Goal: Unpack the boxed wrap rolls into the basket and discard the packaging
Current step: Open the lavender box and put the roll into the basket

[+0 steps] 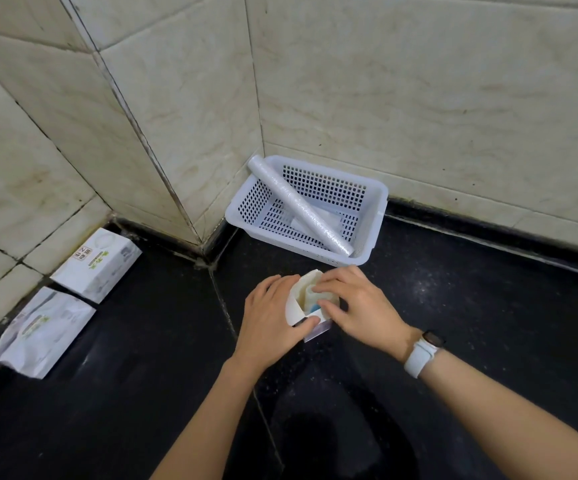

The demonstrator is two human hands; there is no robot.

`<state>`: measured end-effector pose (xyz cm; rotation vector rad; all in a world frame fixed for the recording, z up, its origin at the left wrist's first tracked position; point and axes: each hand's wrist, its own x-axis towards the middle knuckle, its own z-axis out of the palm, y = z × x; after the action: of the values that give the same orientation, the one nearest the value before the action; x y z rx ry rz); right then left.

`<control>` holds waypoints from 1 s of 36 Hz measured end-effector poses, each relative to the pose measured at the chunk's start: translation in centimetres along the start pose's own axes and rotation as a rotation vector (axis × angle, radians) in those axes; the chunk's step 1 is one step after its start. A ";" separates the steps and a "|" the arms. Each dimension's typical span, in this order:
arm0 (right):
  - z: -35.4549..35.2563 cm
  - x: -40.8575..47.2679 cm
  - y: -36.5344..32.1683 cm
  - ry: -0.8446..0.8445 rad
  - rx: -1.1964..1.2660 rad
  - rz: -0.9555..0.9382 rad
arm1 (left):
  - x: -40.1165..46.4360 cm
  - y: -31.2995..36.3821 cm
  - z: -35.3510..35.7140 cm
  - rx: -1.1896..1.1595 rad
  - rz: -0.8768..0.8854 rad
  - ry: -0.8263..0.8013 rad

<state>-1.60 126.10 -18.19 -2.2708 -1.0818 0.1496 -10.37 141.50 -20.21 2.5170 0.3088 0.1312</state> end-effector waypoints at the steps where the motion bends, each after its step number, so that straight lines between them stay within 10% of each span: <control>1: -0.5 0.7 -0.2 -0.082 -0.058 0.020 | 0.0 0.1 -0.1 -0.028 -0.004 -0.003; 23: -1.7 4.3 -2.0 -0.639 -0.510 0.167 | -1.0 2.2 -1.0 -0.159 -0.016 -0.131; 36: -1.1 3.2 -1.7 -0.514 -0.503 0.039 | -0.7 1.7 -0.6 -0.171 0.020 -0.091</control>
<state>-0.28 128.72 -15.79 -2.7895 -1.4633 0.5570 -10.84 140.27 -18.74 2.3489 0.2254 0.0489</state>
